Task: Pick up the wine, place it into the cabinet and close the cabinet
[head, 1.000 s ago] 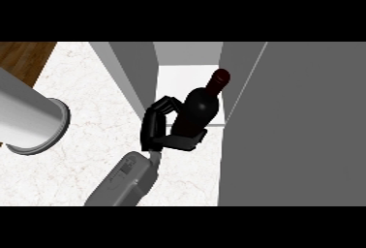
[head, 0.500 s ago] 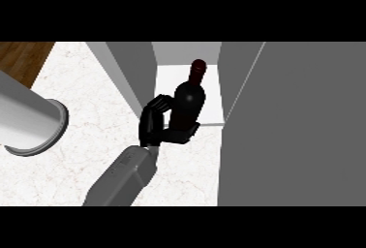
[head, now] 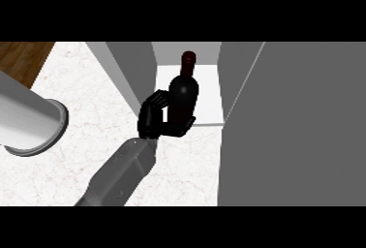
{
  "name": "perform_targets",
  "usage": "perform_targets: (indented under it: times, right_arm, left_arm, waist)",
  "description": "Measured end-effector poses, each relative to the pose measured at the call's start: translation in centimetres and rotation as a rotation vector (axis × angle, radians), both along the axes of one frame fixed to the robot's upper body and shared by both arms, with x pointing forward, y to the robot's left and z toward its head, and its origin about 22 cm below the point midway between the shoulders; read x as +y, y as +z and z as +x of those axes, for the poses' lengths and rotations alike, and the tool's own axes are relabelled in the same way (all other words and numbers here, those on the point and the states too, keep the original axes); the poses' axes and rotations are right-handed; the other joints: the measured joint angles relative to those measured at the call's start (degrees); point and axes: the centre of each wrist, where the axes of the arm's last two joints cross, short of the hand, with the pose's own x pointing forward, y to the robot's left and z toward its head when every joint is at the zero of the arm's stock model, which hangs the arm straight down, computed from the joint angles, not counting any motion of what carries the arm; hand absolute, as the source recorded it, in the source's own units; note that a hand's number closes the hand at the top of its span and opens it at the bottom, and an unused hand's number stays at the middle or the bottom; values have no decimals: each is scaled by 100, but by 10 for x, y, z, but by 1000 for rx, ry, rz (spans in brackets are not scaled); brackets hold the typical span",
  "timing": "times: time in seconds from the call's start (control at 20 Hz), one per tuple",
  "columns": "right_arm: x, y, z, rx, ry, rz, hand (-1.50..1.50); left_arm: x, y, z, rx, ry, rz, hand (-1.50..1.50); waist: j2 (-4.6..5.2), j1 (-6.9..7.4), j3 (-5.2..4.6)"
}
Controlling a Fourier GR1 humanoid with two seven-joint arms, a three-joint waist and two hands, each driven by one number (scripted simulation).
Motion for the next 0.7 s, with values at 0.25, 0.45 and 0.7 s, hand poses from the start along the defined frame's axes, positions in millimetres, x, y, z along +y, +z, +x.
perform_targets:
  times: [0.25,0.45,0.7]
  right_arm:
    - [2,-1,10,-3,7,2,-150]
    - [3,-2,10,-4,6,10,-150]
    - [1,-9,9,-2,15,4,-150]
  left_arm:
    - [-4,6,12,3,-4,-10,150]
    - [-9,13,18,5,2,-33,150]
    - [-9,23,32,2,8,-33,150]
  waist:
    - [15,-46,-1]
    - [16,-62,-2]
    - [26,-92,-2]
